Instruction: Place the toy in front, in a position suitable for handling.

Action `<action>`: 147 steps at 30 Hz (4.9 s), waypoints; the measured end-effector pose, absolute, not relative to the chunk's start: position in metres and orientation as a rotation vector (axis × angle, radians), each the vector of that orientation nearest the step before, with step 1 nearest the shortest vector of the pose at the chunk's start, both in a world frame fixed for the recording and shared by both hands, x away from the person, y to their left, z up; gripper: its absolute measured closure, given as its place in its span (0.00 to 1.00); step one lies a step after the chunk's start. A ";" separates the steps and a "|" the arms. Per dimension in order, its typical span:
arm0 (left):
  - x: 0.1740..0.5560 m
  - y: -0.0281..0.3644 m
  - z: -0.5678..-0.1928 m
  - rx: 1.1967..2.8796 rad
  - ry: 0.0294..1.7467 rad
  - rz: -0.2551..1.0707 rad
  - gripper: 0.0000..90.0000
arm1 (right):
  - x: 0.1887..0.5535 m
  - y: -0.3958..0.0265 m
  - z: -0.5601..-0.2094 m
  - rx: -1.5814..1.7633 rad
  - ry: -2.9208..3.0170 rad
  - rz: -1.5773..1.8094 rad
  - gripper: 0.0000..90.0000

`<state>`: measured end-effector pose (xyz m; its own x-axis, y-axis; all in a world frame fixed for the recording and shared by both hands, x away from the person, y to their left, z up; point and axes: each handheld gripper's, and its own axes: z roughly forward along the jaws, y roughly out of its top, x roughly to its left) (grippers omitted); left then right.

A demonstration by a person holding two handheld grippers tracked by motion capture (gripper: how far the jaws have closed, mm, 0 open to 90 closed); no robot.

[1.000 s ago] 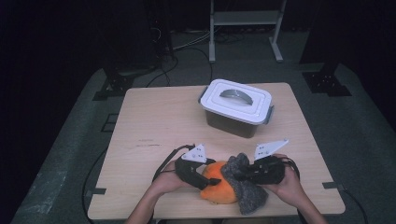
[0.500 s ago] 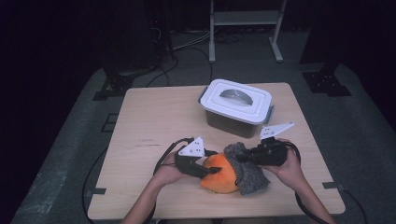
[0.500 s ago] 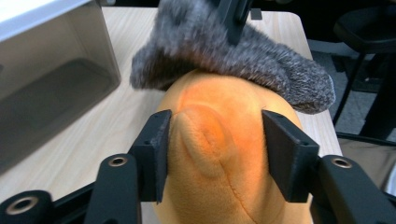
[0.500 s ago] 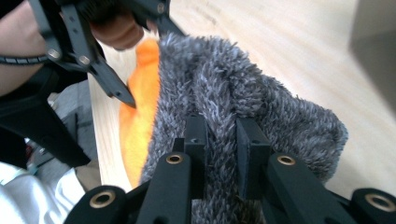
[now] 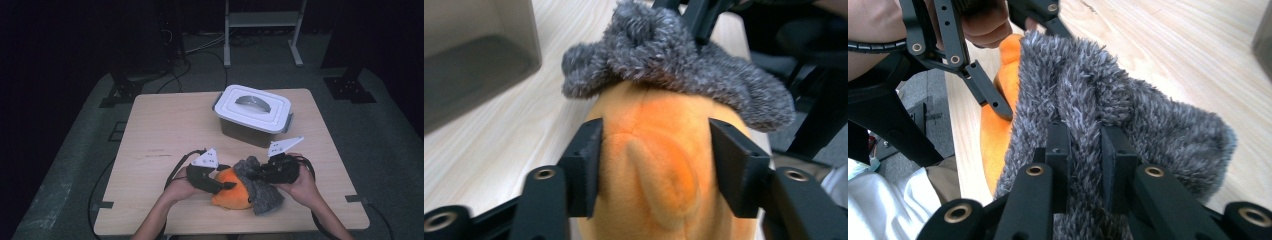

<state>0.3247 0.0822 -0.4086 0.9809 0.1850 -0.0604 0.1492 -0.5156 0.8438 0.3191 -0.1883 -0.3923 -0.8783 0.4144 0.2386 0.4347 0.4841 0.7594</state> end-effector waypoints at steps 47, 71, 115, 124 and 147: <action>0.317 0.131 -0.433 2.028 0.199 0.127 0.43 | 0.324 -0.208 -0.408 -0.820 -2.556 -1.465 0.85; 0.309 0.117 -0.428 2.049 0.185 0.147 0.42 | 0.330 -0.187 -0.391 -0.751 -2.627 -1.412 0.85; 0.294 0.081 -0.414 2.042 0.180 0.169 0.49 | 0.308 -0.156 -0.343 -0.553 -2.855 -1.220 0.85; 0.298 0.092 -0.420 2.054 0.196 0.137 0.49 | 0.313 -0.152 -0.354 -0.561 -2.854 -1.186 0.85; 0.306 0.105 -0.417 2.080 0.257 0.186 0.46 | 0.317 -0.184 -0.388 -0.720 -2.713 -1.376 0.85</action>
<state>0.3056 0.1051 -0.4166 0.9658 0.2581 0.0267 0.1058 -0.4855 0.8678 0.3173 -0.1844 -0.3876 -0.8939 0.3927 0.2162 0.4064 0.5063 0.7606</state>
